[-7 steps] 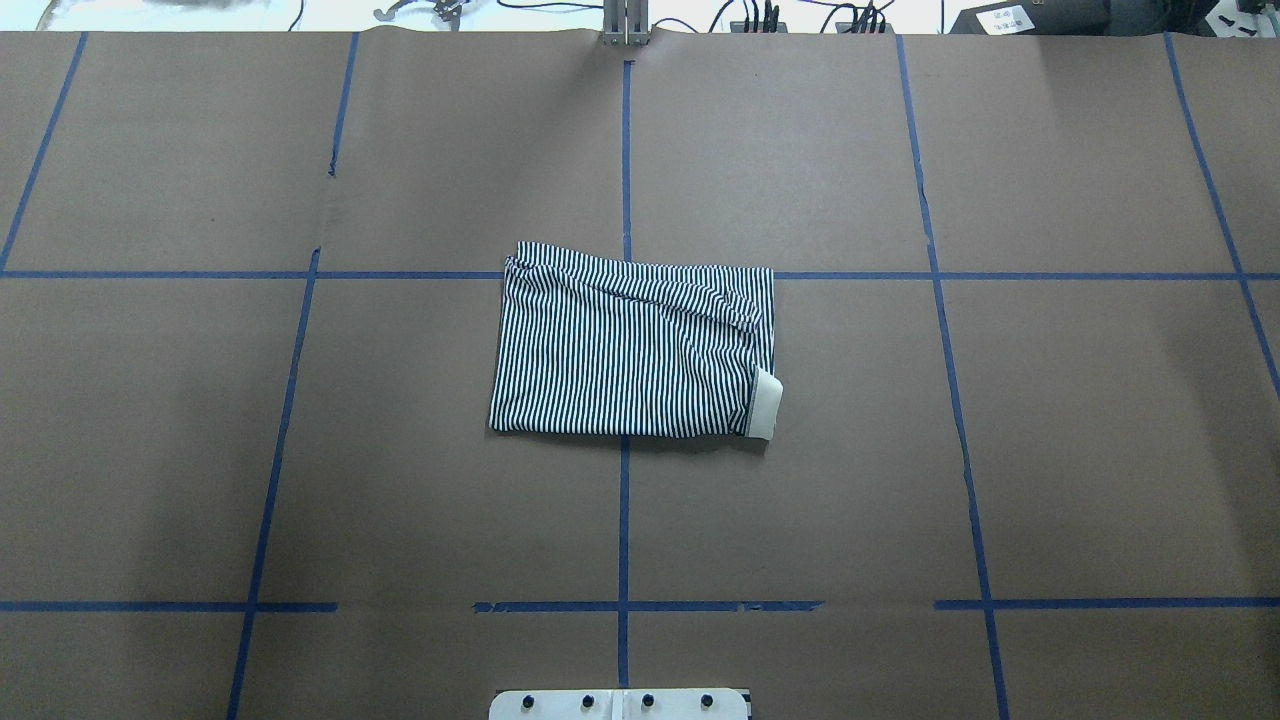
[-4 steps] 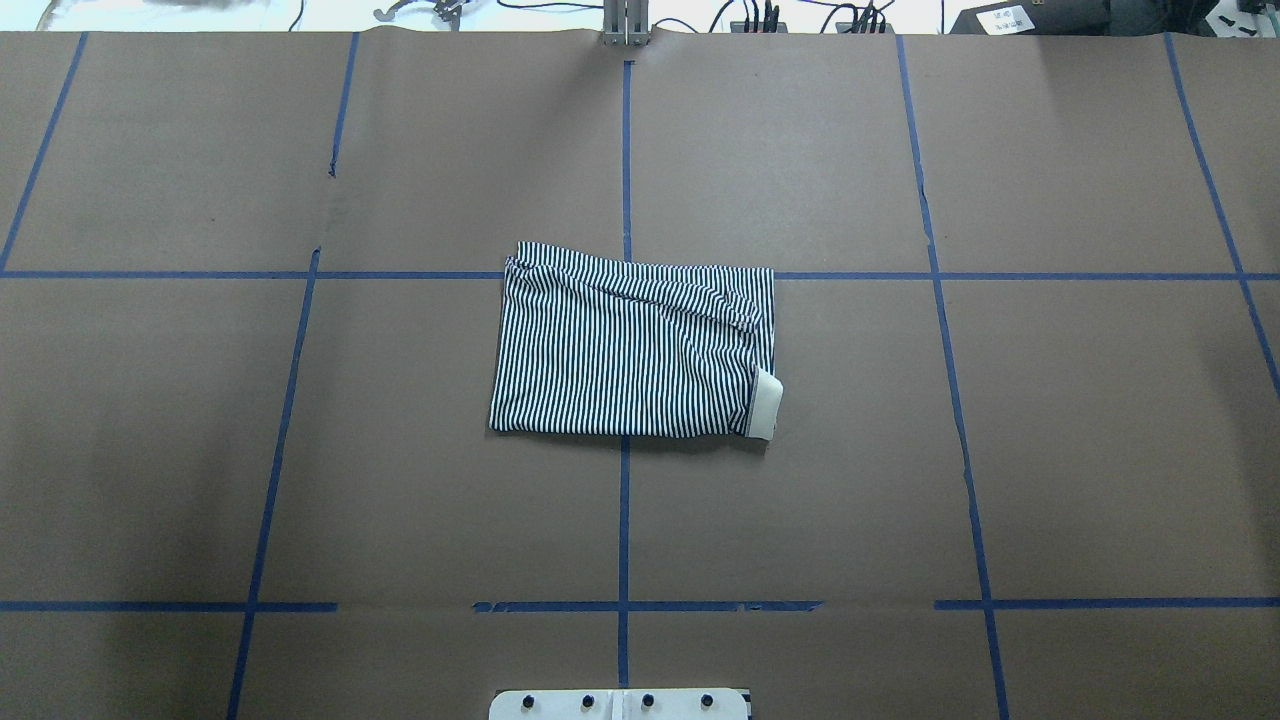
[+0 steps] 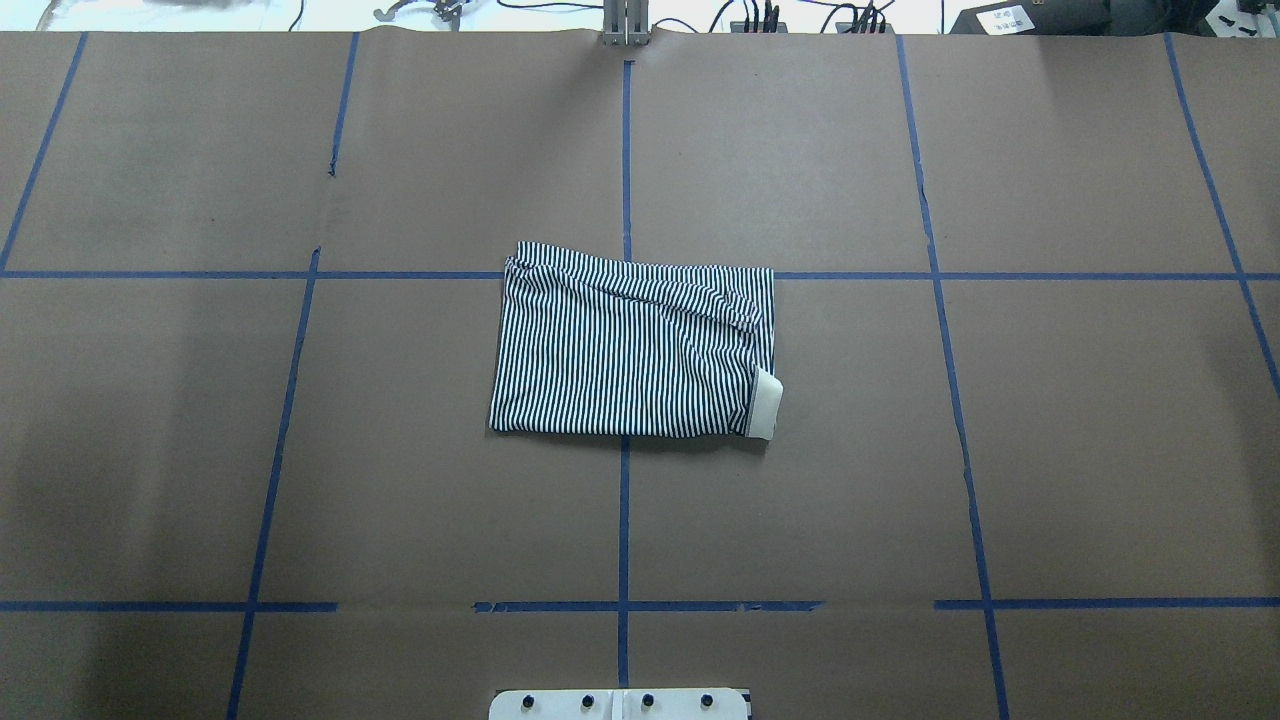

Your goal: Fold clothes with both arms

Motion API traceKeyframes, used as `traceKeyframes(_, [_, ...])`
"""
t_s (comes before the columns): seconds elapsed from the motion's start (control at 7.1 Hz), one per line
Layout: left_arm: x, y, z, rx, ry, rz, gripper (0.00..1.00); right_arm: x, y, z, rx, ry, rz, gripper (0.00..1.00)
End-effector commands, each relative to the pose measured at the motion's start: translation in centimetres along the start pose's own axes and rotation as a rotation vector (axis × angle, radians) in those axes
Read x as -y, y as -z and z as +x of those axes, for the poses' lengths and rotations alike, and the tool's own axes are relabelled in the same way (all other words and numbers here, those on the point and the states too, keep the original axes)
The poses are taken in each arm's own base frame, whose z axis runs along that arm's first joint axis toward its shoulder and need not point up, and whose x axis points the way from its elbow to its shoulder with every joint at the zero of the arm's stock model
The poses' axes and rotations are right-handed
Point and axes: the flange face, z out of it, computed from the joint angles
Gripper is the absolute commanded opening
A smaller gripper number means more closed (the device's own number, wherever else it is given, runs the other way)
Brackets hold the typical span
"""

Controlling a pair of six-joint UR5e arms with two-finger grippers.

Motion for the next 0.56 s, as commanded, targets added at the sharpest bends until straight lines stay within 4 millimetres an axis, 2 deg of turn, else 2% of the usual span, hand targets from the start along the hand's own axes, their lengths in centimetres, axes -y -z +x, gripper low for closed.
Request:
traceKeyframes(0.0, [0.1,0.3,0.7,-0.004,-0.054,0.057,1.00,0.6,-0.4,-1.6,0.005,0.037,-0.006,1.00])
traceKeyframes(0.28, [0.6,0.6,1.1,0.001,-0.074,0.067,1.00,0.7,-0.4,-1.8,0.002,0.044,-0.006,1.00])
traceKeyframes(0.42, [1.4,0.7,1.9,0.000,-0.088,0.069,1.00,0.6,-0.4,-1.9,0.006,0.047,-0.007,1.00])
